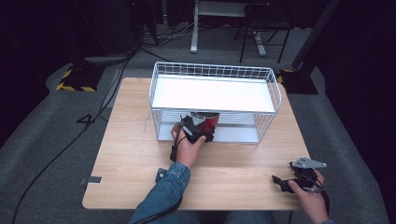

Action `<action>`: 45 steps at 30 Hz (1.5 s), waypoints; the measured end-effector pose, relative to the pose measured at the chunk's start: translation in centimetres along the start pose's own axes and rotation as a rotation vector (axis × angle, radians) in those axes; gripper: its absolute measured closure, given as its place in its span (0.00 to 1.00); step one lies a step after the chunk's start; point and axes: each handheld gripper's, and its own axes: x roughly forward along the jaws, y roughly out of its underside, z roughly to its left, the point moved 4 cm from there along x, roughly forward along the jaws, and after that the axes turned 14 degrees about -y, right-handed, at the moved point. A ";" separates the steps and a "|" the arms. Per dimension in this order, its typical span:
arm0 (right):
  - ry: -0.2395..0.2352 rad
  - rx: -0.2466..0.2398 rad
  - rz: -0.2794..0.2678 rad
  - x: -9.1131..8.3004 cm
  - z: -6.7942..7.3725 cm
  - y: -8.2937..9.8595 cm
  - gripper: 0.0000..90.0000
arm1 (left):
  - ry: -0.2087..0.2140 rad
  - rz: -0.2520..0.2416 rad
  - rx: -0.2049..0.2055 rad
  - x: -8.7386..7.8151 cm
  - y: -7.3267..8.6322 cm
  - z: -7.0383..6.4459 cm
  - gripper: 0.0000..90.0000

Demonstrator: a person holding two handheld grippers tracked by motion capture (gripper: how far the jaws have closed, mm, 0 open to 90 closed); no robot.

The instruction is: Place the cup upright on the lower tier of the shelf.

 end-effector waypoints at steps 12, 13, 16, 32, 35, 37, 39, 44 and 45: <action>-0.002 -0.003 0.002 0.0 0.0 0.0 0.00 | 0.040 0.000 -0.035 -3.6 0.8 0.7 0.17; -0.001 -0.003 0.002 0.0 0.0 0.0 0.00 | 0.040 -0.003 -0.034 -3.9 0.8 0.8 0.17; -0.001 -0.004 0.002 0.0 0.0 0.0 0.00 | 0.046 -0.013 -0.024 -5.1 0.9 1.0 0.17; -0.009 -0.009 0.000 0.1 0.0 -0.1 0.00 | 0.066 -0.044 0.017 -11.6 1.5 2.4 0.17; -0.009 -0.008 0.000 0.1 0.0 -0.1 0.00 | 0.074 -0.038 0.030 -12.6 2.0 2.8 0.17; -0.009 -0.009 0.001 0.1 0.0 -0.1 0.00 | 0.078 -0.032 0.020 -13.2 2.3 3.1 0.17; -0.009 -0.009 0.001 0.1 0.0 -0.1 0.00 | 0.087 -0.025 0.022 -13.7 2.7 3.4 0.17; -0.009 -0.009 0.001 0.1 0.0 -0.1 0.00 | 0.087 0.011 0.023 -14.8 4.2 4.5 0.18; -0.009 -0.009 0.000 0.1 0.0 -0.1 0.00 | 0.079 0.020 0.023 -15.0 4.5 4.8 0.18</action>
